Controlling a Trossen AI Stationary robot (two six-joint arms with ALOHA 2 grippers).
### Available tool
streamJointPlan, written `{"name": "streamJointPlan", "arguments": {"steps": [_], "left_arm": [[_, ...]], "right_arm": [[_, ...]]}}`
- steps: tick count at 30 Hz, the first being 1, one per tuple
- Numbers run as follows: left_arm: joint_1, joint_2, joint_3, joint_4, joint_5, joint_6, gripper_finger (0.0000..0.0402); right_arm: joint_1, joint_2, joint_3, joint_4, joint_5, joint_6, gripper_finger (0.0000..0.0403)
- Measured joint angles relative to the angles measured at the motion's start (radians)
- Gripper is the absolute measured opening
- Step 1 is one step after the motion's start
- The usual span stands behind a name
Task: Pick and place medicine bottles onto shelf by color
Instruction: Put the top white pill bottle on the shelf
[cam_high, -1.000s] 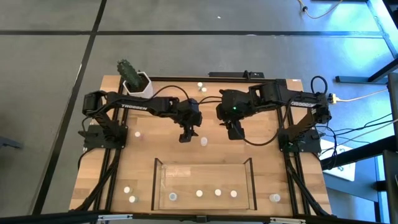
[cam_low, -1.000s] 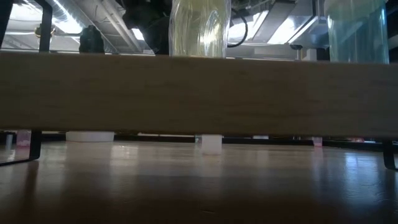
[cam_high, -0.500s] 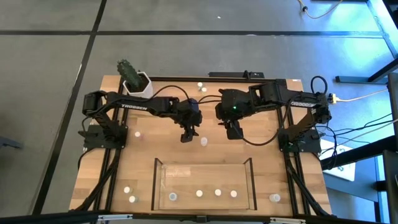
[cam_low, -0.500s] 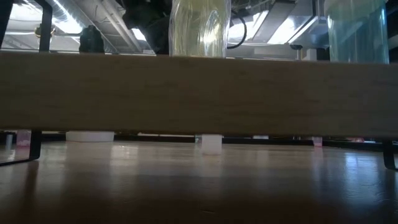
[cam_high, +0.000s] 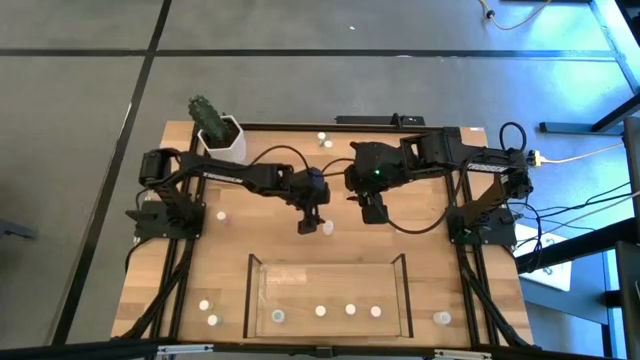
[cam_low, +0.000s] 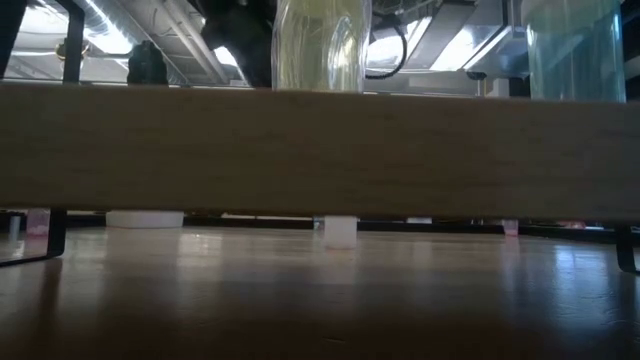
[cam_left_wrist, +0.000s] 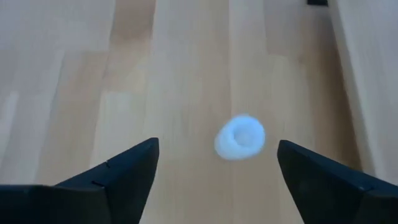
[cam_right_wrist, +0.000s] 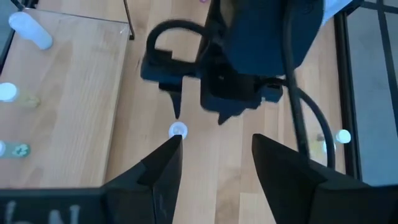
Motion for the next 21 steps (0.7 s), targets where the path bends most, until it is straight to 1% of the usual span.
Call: {"name": "streamJointPlan", "arguments": {"steps": [4, 13, 21], "left_arm": [[-0.011, 0.039, 0.000, 0.045, -0.004, 0.000, 0.0335], [-0.025, 0.134, 0.000, 0.089, 0.007, -0.001, 0.0336], [-0.025, 0.153, 0.000, 0.099, -0.002, -0.020, 0.0336]], "right_arm": [[0.000, 0.000, 0.000, 0.006, 0.000, -0.001, 0.0196], [0.000, 0.000, 0.000, 0.023, 0.000, 0.000, 0.0196], [0.000, 0.000, 0.000, 0.039, 0.000, 0.000, 0.0196]]}}
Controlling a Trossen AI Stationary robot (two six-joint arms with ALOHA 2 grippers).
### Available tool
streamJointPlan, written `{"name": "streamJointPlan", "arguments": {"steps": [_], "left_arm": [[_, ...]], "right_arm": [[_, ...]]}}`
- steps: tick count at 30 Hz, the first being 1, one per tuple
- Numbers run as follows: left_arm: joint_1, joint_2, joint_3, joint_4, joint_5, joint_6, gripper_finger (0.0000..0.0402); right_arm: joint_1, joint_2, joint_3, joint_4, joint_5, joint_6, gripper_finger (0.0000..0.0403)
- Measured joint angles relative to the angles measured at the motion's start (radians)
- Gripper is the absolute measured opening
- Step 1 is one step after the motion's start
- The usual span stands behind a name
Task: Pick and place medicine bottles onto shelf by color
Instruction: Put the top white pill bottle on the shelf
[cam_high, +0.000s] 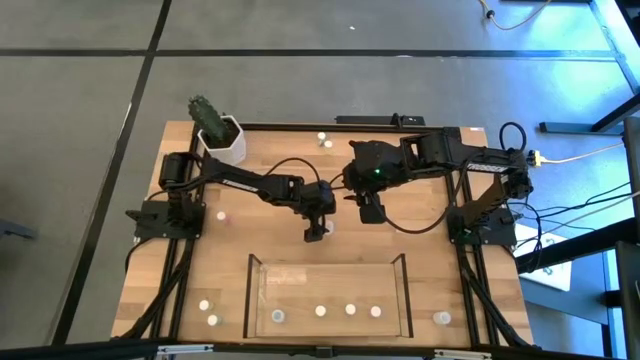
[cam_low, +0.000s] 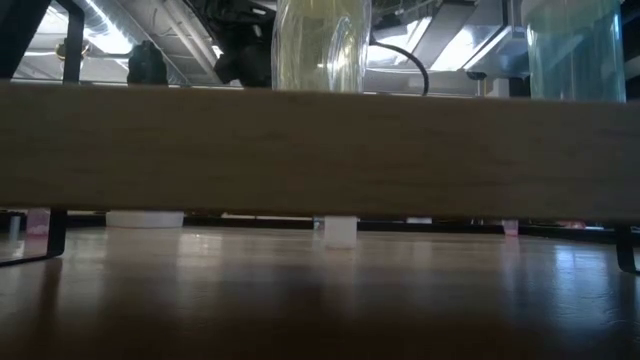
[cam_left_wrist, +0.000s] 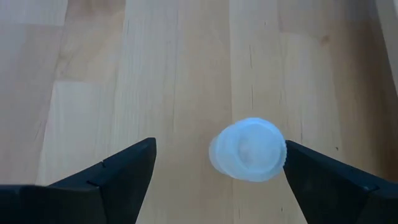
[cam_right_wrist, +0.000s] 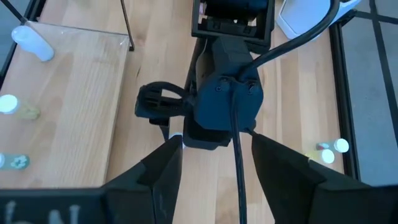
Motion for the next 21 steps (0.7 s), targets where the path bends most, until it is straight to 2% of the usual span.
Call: {"name": "streamJointPlan", "arguments": {"steps": [11, 21], "left_arm": [[-0.014, -0.001, 0.000, 0.008, -0.024, -0.041, 0.0334], [-0.019, 0.005, 0.000, 0.013, 0.000, -0.035, 0.0305]], "right_arm": [[0.000, 0.000, 0.000, 0.008, 0.000, 0.000, 0.0196], [0.000, 0.000, 0.000, 0.012, 0.000, 0.000, 0.0196]]}}
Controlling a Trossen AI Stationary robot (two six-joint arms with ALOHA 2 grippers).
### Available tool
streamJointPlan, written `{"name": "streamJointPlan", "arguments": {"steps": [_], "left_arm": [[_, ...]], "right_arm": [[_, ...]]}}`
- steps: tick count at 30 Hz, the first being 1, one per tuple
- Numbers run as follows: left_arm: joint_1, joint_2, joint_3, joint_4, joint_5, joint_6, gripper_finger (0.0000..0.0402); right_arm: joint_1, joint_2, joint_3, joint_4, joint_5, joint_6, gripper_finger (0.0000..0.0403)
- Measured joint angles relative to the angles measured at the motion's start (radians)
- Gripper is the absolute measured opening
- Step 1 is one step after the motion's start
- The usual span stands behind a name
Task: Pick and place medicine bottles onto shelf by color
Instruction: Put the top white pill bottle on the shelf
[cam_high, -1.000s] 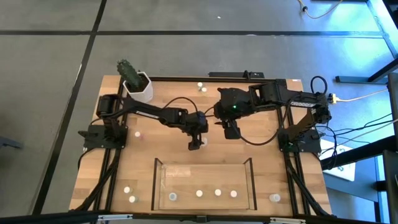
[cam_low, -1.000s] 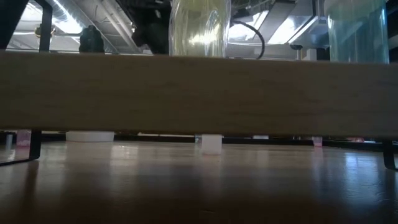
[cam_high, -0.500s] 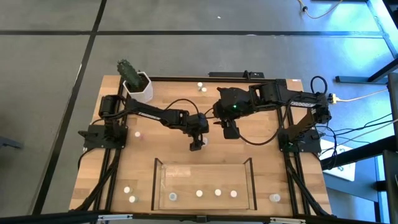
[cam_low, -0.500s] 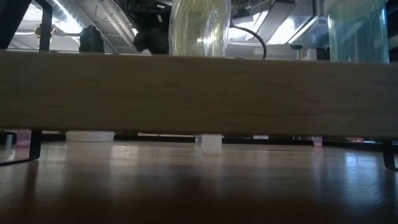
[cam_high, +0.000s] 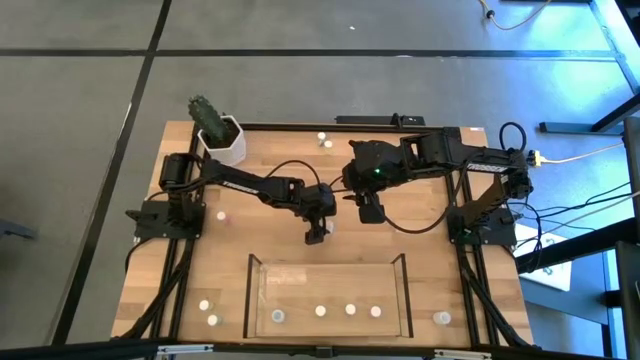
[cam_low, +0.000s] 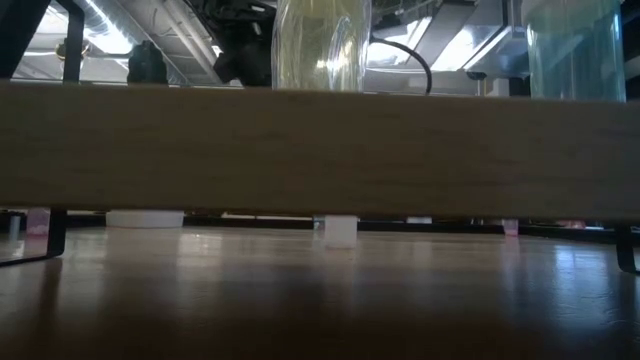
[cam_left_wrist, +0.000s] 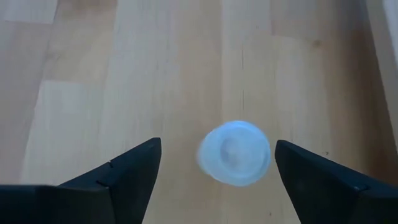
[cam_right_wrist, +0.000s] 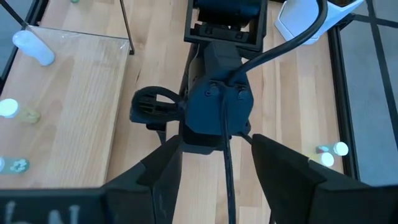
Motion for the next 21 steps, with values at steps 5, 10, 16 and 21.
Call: {"name": "streamJointPlan", "arguments": {"steps": [5, 10, 16, 21], "left_arm": [[-0.006, 0.000, 0.000, 0.000, -0.003, 0.000, 0.0273], [-0.007, 0.000, 0.000, -0.001, -0.008, -0.003, 0.0238], [-0.010, 0.000, 0.000, 0.000, -0.029, -0.005, 0.0199], [-0.011, 0.000, 0.000, 0.000, -0.030, -0.005, 0.0177]], "right_arm": [[0.000, 0.000, 0.000, 0.000, 0.000, 0.000, 0.0196], [0.000, 0.000, 0.000, 0.000, 0.000, 0.000, 0.0196], [0.000, 0.000, 0.000, -0.001, 0.000, 0.000, 0.0196], [0.000, 0.000, 0.000, -0.001, 0.000, 0.000, 0.0196]]}}
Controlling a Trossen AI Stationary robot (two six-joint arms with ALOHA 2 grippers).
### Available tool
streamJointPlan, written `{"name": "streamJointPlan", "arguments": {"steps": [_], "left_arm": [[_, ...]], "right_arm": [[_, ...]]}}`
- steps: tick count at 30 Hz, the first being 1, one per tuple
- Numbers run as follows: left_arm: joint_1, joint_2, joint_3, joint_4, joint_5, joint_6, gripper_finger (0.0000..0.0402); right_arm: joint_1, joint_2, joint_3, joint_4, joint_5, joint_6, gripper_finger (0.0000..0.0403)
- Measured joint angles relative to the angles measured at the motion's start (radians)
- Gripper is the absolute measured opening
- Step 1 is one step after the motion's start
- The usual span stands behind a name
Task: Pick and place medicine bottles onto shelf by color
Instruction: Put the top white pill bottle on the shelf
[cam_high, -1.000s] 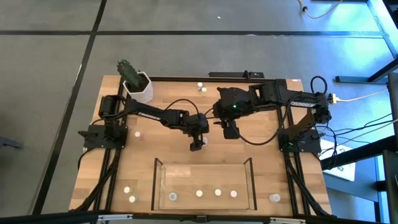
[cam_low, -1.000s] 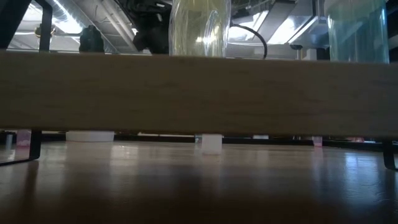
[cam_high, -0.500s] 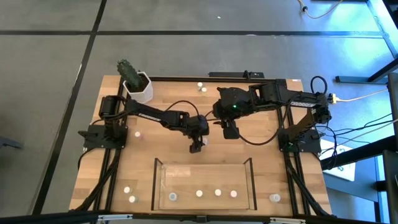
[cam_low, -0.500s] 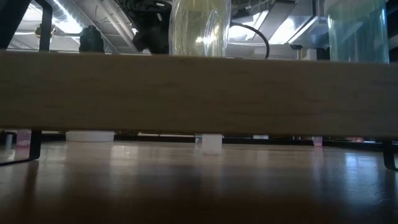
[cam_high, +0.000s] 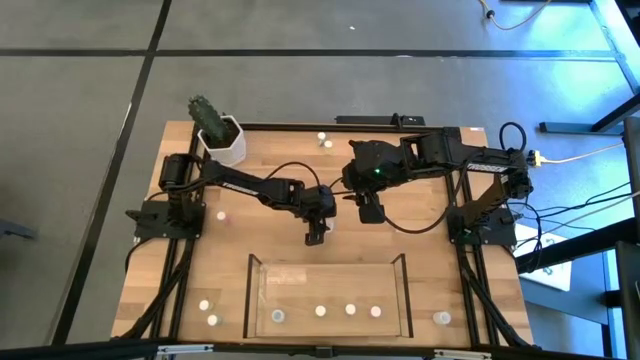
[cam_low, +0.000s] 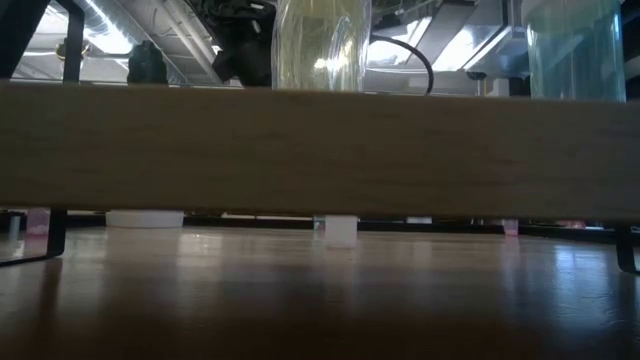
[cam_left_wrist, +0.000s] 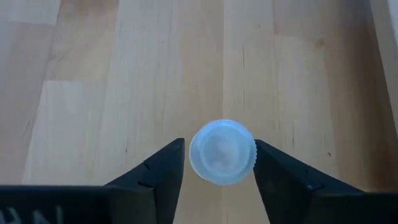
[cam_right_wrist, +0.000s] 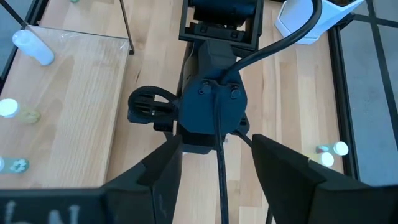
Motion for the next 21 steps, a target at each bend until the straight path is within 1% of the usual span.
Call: {"name": "streamJointPlan", "arguments": {"steps": [7, 11, 21], "left_arm": [[0.000, 0.000, 0.000, 0.001, -0.018, -0.003, 0.0148], [0.000, 0.000, 0.000, 0.002, -0.020, -0.036, 0.0134], [0.015, -0.003, 0.000, 0.000, -0.015, -0.106, 0.0130]], "right_arm": [[0.000, 0.000, 0.000, 0.000, 0.000, 0.001, 0.0196], [0.000, 0.000, 0.000, 0.000, 0.000, 0.000, 0.0196], [0.000, 0.000, 0.000, 0.000, 0.000, 0.000, 0.0196]]}}
